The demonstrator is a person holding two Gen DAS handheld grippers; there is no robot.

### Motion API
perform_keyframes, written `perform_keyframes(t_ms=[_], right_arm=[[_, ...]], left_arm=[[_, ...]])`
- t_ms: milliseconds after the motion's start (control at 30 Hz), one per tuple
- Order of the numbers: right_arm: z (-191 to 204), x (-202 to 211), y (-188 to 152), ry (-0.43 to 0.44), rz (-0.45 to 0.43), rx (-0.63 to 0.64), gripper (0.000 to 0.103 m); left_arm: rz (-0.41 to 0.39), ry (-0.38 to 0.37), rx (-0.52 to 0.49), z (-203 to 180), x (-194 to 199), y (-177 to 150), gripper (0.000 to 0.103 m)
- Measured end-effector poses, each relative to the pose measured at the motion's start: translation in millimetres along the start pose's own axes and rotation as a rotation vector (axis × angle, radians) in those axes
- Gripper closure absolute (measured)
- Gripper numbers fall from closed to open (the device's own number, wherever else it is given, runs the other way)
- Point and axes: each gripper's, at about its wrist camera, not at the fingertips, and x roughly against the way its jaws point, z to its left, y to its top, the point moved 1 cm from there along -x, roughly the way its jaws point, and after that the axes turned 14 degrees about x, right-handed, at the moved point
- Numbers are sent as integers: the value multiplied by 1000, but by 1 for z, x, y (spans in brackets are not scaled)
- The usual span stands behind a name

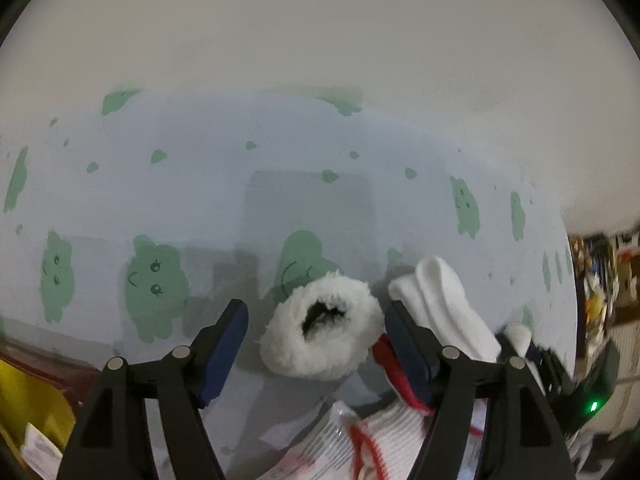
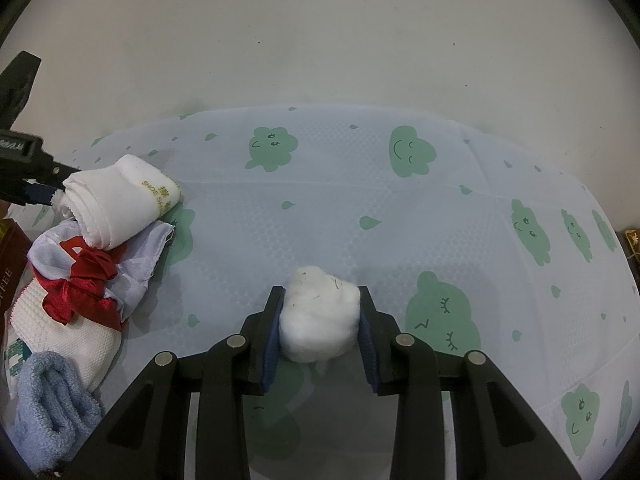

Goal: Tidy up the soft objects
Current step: 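Grasp the white fluffy slipper with the left tool while the right tool holds the cotton ball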

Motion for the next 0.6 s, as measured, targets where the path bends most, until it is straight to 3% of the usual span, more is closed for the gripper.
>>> perform_keyframes(t_ms=[200,233,267,300,600], right_arm=[[-1,0,0,1,0,-1,70],[-1,0,0,1,0,-1,70],[0,0,0,1,0,-1,70],[-1,0,0,0,0,0,70],[-1,1,0,0,0,-1,70]], left_arm=[[4,32,31,-1,-9,-4,33],[-10,37,42,0,-8,-4,38],[-14,38,53,1,-8,-4,54],[-5,43,66,2,-9,-4,57],[-44,66,75,7,13,-15,64]])
